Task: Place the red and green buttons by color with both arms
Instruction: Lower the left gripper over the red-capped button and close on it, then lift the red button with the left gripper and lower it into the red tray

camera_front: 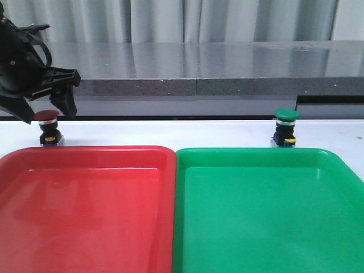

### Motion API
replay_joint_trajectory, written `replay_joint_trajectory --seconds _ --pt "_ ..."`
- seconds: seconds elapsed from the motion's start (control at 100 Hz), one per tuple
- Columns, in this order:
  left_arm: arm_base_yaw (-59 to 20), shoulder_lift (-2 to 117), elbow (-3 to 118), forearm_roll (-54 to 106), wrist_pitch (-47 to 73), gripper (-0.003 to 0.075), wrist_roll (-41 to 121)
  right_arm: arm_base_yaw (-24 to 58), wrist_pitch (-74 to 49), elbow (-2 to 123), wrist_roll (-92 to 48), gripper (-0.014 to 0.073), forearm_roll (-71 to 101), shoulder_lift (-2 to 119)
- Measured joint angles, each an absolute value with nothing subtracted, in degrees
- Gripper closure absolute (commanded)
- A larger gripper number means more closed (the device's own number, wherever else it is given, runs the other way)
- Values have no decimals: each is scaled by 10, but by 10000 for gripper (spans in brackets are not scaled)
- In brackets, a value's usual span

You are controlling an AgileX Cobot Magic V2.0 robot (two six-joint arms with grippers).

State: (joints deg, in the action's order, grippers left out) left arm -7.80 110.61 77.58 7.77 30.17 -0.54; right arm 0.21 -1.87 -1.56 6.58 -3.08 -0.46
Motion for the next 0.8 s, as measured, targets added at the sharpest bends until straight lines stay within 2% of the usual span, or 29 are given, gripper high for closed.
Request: replay_joint_trajectory --seconds 0.17,0.29,0.53,0.8 --pt "-78 1106 776 78 301 470 -5 2 -19 -16 67 662 -31 -5" --pt "-78 1106 776 78 301 540 -5 2 -19 -16 67 662 -31 -5" --pt "-78 1098 776 78 305 550 -5 2 -19 -16 66 662 -31 -5" --pt "-78 1009 776 87 351 551 -5 2 -19 -16 67 662 -31 -5"
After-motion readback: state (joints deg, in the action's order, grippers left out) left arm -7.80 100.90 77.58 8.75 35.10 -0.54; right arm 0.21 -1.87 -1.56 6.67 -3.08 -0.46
